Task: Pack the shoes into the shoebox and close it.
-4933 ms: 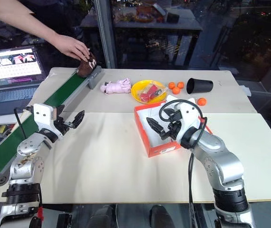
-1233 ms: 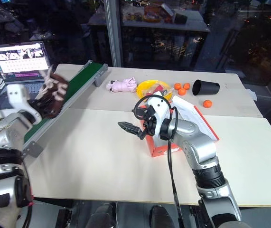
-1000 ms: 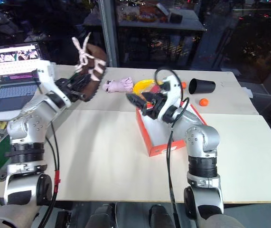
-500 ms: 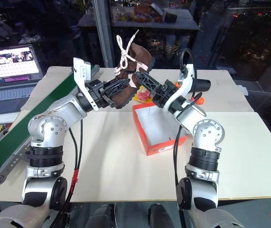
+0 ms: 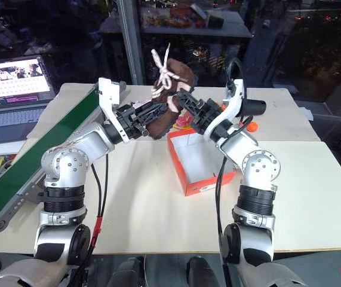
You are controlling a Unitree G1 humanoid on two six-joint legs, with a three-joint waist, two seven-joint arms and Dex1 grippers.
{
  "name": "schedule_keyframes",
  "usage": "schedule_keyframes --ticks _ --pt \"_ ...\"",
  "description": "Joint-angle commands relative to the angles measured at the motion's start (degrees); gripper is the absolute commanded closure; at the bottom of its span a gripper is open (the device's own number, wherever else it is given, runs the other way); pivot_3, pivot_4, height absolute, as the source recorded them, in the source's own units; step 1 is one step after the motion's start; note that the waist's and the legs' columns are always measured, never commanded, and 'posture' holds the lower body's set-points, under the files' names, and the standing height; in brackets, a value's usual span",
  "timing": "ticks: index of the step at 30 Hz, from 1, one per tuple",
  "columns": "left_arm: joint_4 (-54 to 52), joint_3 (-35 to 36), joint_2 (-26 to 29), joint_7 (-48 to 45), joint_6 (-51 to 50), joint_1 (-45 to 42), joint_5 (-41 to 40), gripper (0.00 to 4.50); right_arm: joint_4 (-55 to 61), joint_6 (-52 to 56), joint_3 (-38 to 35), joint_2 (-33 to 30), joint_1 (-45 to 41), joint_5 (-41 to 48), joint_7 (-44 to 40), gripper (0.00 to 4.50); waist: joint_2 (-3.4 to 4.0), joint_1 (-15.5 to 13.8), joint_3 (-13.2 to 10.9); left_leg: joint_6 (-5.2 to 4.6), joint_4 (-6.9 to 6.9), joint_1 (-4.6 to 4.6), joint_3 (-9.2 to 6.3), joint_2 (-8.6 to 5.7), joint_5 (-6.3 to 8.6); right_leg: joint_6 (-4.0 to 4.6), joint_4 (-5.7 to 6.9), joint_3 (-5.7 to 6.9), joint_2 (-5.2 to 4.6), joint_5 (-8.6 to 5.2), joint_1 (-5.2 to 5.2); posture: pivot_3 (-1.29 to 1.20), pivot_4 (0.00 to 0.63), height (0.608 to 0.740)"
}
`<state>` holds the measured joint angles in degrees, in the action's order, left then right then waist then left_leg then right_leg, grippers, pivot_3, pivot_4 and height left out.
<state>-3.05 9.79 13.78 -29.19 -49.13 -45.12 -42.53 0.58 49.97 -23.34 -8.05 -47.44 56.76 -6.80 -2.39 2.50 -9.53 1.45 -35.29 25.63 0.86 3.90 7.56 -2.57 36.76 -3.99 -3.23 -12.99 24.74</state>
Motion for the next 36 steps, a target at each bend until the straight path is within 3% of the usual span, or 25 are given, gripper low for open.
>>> schedule_keyframes --ticks 1,4,8,13,20,31,33,35,36 --pt "-0.09 1.66 2.53 0.37 -0.43 -0.51 -0.36 1.31 0.97 -4.17 -1.13 -2.84 -2.98 -1.26 0.17 4.20 0.03 0.02 -0.02 0.00 0.00 0.00 0.00 0.00 0.00 0.00 0.00 0.00 0.00 0.00 0.00 0.00 0.150 0.740" --pt "2.22 1.57 6.63 -0.14 0.63 1.11 2.40 0.22 -0.32 -4.90 0.97 -7.98 -3.86 -5.54 -1.47 4.20 0.05 0.18 -0.02 0.00 0.03 -0.02 0.00 0.00 0.00 0.00 0.00 0.00 0.01 0.00 0.00 0.00 0.150 0.740" --pt "3.76 2.52 10.13 -0.10 1.61 3.09 3.81 0.22 -3.69 -4.06 11.96 -20.78 -3.34 -17.64 -8.94 4.20 0.22 0.10 -0.14 0.00 0.05 -0.04 0.04 -0.02 0.00 -0.01 -0.02 -0.02 -0.02 -0.03 0.02 0.00 0.150 0.740" --pt "1.77 1.08 11.14 -0.01 1.98 5.62 5.57 0.22 -11.72 -3.17 22.14 -28.01 -1.57 -25.41 -20.08 4.20 0.22 -0.03 -0.14 0.00 0.12 -0.02 0.06 -0.02 0.00 0.02 -0.13 -0.02 -0.03 -0.03 0.04 0.00 0.150 0.740" --pt "-1.68 0.48 9.15 1.62 1.23 7.11 5.17 0.22 -20.38 -5.38 28.68 -28.62 -0.50 -33.17 -27.88 4.20 0.22 -0.08 -0.19 0.00 0.11 0.03 0.06 -0.04 0.00 0.01 -0.14 -0.03 -0.04 -0.02 0.04 0.00 0.150 0.740" --pt "-4.59 1.02 7.99 3.66 0.19 8.13 4.07 0.22 -33.76 -13.32 33.90 -25.59 -1.59 -44.75 -32.45 4.20 0.22 -0.04 -0.19 0.01 0.01 -0.29 0.03 -0.05 0.01 -0.33 -0.12 -0.01 -0.03 -0.20 -0.32 0.00 0.150 0.740" --pt "-4.70 0.66 7.96 3.70 0.26 8.00 4.15 0.18 -34.95 -14.64 34.23 -24.36 -2.25 -46.14 -32.78 3.22 0.21 -0.03 -0.19 0.02 0.00 -0.45 0.04 -0.05 0.01 -0.38 -0.13 -0.01 -0.03 -0.23 -0.48 0.00 0.150 0.740" --pt "-4.70 0.49 7.91 3.72 0.28 7.81 4.08 0.18 -35.12 -15.61 34.38 -23.27 -2.80 -47.39 -32.85 2.69 0.21 -0.05 -0.19 0.02 0.00 -0.46 0.03 -0.05 0.01 -0.38 -0.12 -0.01 -0.03 -0.23 -0.48 0.00 0.150 0.740" --pt "-4.66 0.44 7.90 3.71 0.29 7.72 4.05 0.18 -35.10 -16.06 34.39 -22.85 -3.03 -47.97 -32.76 2.20 0.21 -0.07 -0.19 0.02 0.01 -0.46 0.03 -0.04 0.01 -0.38 -0.12 -0.01 -0.03 -0.24 -0.47 0.00 0.150 0.740"
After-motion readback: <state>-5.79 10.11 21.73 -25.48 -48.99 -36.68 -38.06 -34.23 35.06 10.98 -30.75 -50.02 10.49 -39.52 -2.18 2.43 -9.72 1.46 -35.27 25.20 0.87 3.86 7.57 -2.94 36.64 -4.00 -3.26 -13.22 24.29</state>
